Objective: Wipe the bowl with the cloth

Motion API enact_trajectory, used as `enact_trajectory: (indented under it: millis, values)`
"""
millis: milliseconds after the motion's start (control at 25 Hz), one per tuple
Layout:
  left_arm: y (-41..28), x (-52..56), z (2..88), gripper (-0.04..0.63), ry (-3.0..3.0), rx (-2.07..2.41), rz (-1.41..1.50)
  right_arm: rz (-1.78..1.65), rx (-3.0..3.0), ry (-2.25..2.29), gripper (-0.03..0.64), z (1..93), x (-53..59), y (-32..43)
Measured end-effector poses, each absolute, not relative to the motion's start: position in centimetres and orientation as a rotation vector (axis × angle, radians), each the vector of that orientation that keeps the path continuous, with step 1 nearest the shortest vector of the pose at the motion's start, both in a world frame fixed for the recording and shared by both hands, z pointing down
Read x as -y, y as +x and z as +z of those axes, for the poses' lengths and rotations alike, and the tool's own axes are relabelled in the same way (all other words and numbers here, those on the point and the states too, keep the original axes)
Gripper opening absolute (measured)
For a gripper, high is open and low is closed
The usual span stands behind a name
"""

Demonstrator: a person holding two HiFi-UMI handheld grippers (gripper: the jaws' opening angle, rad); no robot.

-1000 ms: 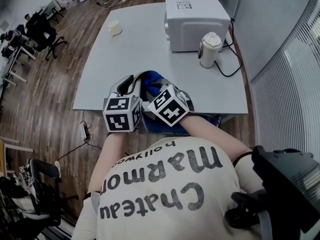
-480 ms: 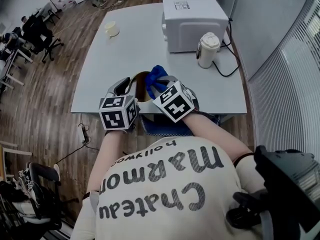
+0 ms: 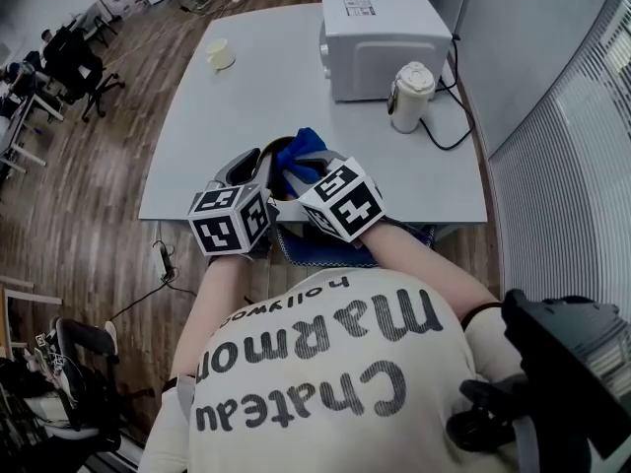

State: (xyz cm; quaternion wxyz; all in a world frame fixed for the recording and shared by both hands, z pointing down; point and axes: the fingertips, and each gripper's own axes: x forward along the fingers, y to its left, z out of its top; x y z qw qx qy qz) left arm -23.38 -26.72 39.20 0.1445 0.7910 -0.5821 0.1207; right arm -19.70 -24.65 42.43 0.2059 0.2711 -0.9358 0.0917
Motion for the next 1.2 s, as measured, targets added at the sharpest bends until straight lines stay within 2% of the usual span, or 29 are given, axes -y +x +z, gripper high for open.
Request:
enact_trajectory:
  millis: [720,1200]
  values:
    - [-21.8,26.2,38.9,0.094,2.344,1.679,0.407,0.087,2.573,0.513,0.038,44.6,21.9,-22.6]
    - [-23.4,24.9,41.3,0.092,2.213,1.658,0.330,0.040,2.425,0.698,0.038,47.1,23.6,-19.8]
